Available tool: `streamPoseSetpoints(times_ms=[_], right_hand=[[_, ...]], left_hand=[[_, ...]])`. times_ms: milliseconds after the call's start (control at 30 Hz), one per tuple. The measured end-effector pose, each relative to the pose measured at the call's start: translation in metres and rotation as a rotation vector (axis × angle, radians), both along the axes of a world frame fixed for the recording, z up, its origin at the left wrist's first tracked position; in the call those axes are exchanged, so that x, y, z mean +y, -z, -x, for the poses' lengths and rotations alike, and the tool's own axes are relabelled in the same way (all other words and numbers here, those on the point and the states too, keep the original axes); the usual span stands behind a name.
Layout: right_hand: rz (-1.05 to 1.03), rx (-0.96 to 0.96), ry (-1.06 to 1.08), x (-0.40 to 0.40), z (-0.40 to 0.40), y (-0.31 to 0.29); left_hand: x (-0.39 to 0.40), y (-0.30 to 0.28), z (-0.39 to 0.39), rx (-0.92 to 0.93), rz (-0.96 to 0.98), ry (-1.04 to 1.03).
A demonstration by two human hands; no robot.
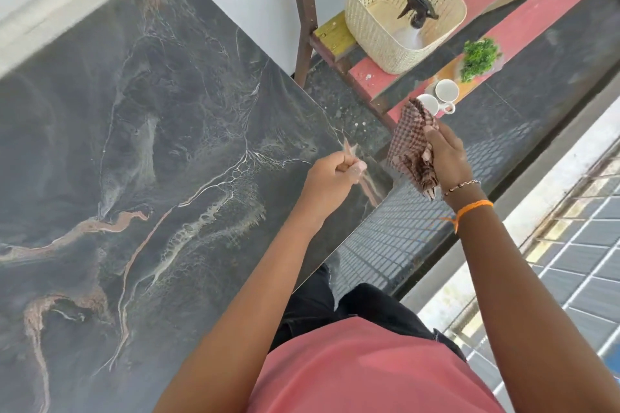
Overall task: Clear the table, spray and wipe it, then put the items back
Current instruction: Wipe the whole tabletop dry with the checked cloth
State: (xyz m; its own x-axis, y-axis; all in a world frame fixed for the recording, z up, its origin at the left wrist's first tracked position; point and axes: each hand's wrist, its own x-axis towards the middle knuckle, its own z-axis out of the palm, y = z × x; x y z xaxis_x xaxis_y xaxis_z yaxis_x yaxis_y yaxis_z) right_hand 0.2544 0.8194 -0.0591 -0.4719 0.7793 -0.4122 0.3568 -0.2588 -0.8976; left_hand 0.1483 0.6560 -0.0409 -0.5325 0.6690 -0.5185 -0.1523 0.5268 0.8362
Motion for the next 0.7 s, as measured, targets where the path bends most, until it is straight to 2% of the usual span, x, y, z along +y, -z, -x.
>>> streamPoseSetpoints(times_ms=[133,233,300,400,500,600,700], right_hand=[[0.458,0.465,0.157,0.019,0.019,-0.032],[0.647,0.646,0.218,0.025,0.038,-0.042],[0.723,0.709,0.173,0.029,0.054,-0.041],[0.860,0.709,0.078,0.048,0.076,-0.034],[0.895,0.633,-0.058,0.085,0.094,-0.018],[0.809,0.462,-0.374,0.135,0.113,-0.017],[0.586,0.265,-0.560,0.179,0.131,-0.010]], left_hand=[[0.035,-0.009,0.013,-0.136,-0.035,-0.035],[0.062,-0.018,0.029,-0.330,-0.094,-0.105],[0.077,-0.021,0.042,-0.339,-0.145,-0.124],[0.096,-0.018,0.061,-0.157,-0.236,-0.182],[0.117,-0.018,0.079,0.075,-0.199,-0.228],[0.149,-0.015,0.090,0.224,-0.116,-0.301],[0.185,-0.011,0.100,0.238,-0.074,-0.359]])
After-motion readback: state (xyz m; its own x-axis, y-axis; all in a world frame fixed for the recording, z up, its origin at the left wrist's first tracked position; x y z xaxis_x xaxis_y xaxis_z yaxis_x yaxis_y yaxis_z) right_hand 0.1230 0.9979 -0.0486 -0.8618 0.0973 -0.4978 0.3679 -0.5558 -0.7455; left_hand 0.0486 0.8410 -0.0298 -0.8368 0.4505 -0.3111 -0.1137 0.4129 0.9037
